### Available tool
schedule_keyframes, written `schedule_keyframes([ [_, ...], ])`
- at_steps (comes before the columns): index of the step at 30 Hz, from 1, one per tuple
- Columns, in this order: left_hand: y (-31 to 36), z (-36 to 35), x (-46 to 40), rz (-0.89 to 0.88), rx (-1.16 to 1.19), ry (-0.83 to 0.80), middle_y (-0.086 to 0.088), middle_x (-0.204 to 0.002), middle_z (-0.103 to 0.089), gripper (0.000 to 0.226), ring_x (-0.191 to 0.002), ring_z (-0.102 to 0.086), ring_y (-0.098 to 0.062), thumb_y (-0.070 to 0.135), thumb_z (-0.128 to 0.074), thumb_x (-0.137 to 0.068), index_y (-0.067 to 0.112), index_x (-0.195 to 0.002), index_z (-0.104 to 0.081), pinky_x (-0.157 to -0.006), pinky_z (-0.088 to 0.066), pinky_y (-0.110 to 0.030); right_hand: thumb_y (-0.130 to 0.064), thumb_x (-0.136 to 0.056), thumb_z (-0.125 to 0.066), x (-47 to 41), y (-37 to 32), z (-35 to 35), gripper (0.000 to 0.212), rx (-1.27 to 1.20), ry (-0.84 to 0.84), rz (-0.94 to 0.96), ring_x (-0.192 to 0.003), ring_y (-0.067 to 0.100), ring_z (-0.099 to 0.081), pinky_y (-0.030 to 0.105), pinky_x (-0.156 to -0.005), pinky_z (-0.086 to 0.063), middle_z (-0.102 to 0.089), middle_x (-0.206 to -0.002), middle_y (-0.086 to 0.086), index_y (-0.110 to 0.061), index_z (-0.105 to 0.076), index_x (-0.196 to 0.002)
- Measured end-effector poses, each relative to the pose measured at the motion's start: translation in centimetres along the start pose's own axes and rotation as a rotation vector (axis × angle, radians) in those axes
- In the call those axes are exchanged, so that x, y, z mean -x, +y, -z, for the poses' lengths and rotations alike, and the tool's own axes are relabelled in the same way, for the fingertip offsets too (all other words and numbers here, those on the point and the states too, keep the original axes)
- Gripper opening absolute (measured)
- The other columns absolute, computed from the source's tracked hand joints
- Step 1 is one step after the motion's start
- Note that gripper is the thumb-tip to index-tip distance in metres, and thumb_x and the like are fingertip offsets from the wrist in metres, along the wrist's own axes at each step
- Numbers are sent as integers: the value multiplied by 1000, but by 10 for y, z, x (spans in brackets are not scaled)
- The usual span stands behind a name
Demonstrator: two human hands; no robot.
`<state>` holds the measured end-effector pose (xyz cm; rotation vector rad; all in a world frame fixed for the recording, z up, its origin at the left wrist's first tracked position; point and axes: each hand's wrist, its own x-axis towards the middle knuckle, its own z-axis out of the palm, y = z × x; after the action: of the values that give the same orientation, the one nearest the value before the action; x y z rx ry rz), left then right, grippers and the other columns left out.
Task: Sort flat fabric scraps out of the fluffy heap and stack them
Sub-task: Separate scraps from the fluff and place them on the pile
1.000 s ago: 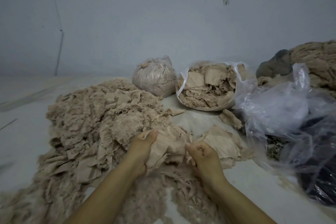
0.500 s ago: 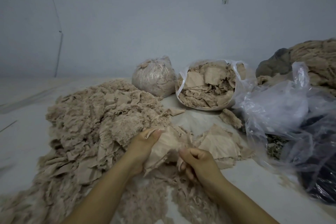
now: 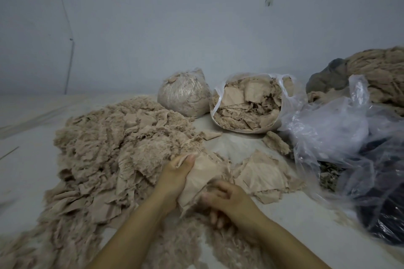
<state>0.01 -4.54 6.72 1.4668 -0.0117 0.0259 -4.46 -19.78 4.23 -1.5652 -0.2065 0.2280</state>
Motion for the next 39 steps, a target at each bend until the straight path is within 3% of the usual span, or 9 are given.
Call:
schedule_keyframes([
  [6, 10, 4, -11, -70, 105, 269, -4, -91, -70, 16, -78, -65, -20, 25, -51, -96, 27, -91, -66, -72, -53, -34, 0, -88, -64, 3, 11, -5, 15, -2, 73, 20, -44, 16, -61, 23, -43, -49, -66, -60, 12, 1, -59, -73],
  [13, -2, -12, -10, -37, 79, 189, -16, -102, -69, 17, -94, -65, -31, 22, -51, -96, 16, -101, -66, -89, -51, -48, -10, -81, -74, 1, 2, -14, 24, -55, -18, -2, -50, 18, -61, 23, -47, -51, -68, -69, 8, -10, -63, -102],
  [17, 0, -16, -10, -41, 160, 212, -14, -105, -69, 19, -100, -65, -30, 20, -51, -96, 11, -106, -65, -93, -51, -45, 0, -86, -65, 1, 9, -15, 12, 128, -28, -26, -43, 13, -58, 21, -46, -50, -63, -58, 11, -6, -64, -76],
  [21, 4, -8, -10, -83, 83, 198, -16, -107, -68, 20, -101, -64, -32, 22, -51, -97, 12, -109, -64, -92, -51, -46, -10, -84, -71, 5, 8, -4, 10, 66, -19, -45, -55, 15, -62, 23, -50, -52, -68, -74, 10, -6, -68, -92],
  [24, -6, -14, 3, -112, -12, 61, -8, -99, -71, 13, -89, -68, -20, 21, -53, -95, 18, -100, -65, -75, -55, -31, -36, -84, -67, -4, -2, -3, 32, -237, 107, -15, -67, 20, -64, 28, -55, -54, -70, -82, 11, -7, -70, -98],
  [26, -12, -14, 11, -122, -17, -27, -9, -96, -72, 13, -86, -68, -22, 19, -55, -93, 16, -99, -66, -72, -54, -31, -31, -88, -63, -9, -8, 3, 27, -372, 294, 33, -53, 15, -58, 23, -47, -48, -64, -67, 12, -5, -68, -81],
  [33, -10, -10, 11, -166, -85, -121, -2, -85, -69, 13, -78, -62, -14, 13, -53, -94, 14, -93, -66, -68, -49, -24, -24, -92, -61, -12, -4, 12, 38, -339, 536, 123, -36, 9, -38, 18, -35, -30, -50, -46, 3, -7, -51, -60],
  [37, -12, -9, 11, -146, -83, -107, -12, -96, -68, 13, -88, -61, -20, 13, -53, -94, 14, -95, -66, -83, -48, -36, -28, -96, -55, -15, 0, 19, 39, -410, 656, 111, -33, 7, -34, 16, -33, -27, -46, -44, -1, -8, -49, -63],
  [39, -12, -2, 9, -151, -46, -32, -9, -91, -68, 13, -83, -62, -17, 12, -52, -94, 14, -91, -65, -78, -50, -32, -30, -98, -50, -14, 0, 28, 37, -444, 711, 65, -33, 5, -33, 16, -33, -25, -44, -43, -3, -9, -51, -67],
])
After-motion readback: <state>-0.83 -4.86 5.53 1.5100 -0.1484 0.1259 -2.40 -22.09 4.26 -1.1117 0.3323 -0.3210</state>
